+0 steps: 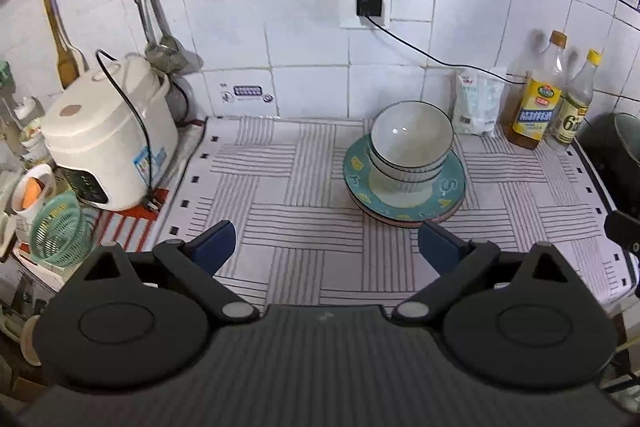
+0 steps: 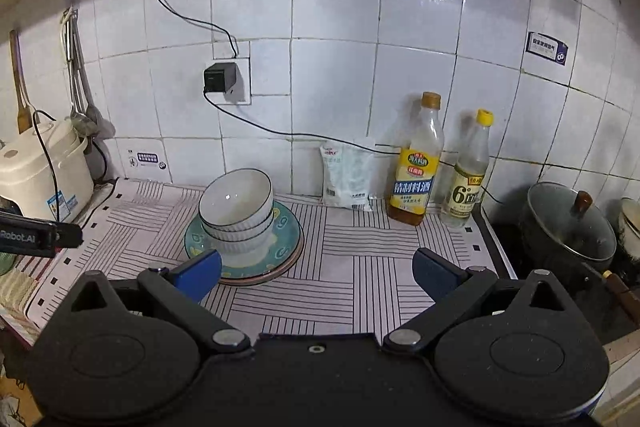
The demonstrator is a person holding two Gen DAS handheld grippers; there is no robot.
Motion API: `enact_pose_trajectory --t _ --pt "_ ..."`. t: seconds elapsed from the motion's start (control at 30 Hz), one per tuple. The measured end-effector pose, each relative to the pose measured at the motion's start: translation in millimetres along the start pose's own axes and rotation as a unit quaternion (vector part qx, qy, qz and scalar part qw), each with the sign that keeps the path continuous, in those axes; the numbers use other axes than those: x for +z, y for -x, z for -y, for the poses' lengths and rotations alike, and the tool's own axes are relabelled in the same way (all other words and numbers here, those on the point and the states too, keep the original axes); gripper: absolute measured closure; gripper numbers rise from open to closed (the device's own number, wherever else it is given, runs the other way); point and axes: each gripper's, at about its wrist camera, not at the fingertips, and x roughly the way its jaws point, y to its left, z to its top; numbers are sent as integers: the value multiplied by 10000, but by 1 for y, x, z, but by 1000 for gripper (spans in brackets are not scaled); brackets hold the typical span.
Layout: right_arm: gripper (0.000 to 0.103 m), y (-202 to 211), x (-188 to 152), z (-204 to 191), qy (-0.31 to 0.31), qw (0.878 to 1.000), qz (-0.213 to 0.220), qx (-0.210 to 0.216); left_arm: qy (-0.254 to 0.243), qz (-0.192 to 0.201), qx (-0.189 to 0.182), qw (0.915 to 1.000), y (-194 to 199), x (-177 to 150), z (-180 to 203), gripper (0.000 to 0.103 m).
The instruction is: Organize plates and bowls
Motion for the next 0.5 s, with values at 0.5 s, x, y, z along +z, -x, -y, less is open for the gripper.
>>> enact_pose_trajectory --t 0.5 --pt "0 -7 -7 -7 -33 9999 -160 12 -75 381 198 9990 10 -17 3 4"
